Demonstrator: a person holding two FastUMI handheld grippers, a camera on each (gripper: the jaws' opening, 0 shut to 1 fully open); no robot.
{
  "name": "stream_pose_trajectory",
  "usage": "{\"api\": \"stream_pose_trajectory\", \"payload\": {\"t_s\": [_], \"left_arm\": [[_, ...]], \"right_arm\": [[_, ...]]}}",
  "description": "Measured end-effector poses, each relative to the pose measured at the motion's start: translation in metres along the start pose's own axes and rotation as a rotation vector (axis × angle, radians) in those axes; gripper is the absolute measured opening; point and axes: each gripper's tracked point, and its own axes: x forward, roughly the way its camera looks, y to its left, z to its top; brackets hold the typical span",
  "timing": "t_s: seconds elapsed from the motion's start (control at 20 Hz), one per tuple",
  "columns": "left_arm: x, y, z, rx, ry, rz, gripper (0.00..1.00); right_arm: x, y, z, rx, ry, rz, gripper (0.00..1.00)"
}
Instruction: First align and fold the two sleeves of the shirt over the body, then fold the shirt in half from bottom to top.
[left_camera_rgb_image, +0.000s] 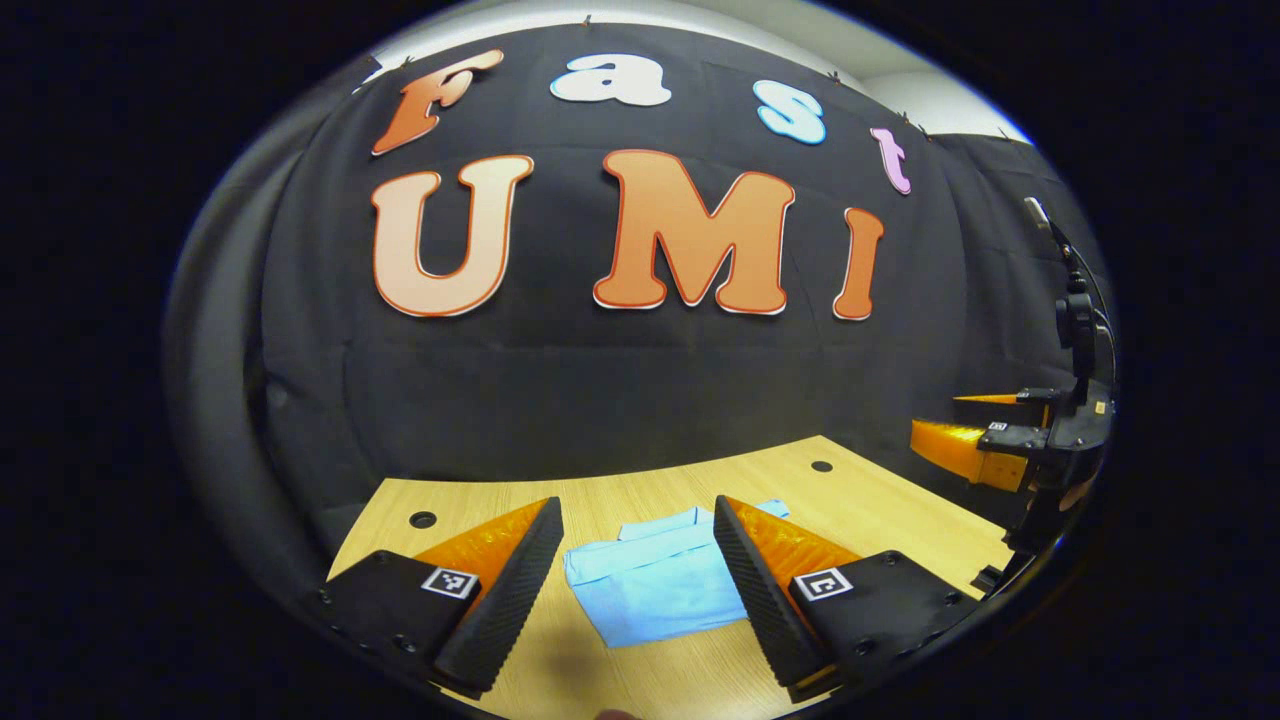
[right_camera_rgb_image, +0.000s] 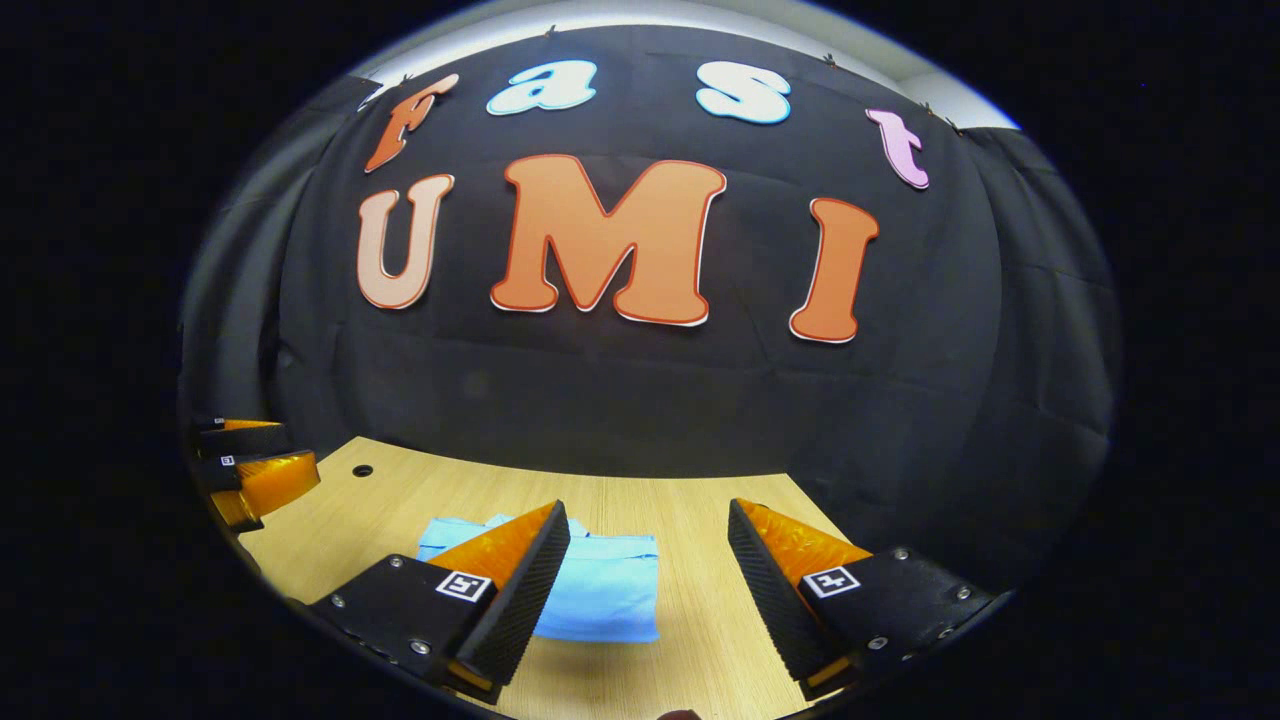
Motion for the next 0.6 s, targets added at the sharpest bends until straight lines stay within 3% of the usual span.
{"api": "stream_pose_trajectory", "payload": {"t_s": [0.4,0.45,0.6], "left_arm": [[-0.076,-0.025,0.037,0.094,-0.183,0.181,0.99],[-0.090,-0.033,0.035,0.088,-0.185,0.196,0.95],[-0.132,-0.067,0.026,0.032,-0.188,0.226,0.99]], "right_arm": [[-0.052,0.010,0.000,-0.030,-0.045,0.166,0.99],[-0.064,0.006,-0.001,-0.027,-0.051,0.191,0.99],[-0.093,-0.006,-0.001,-0.032,-0.078,0.237,0.99]]}}
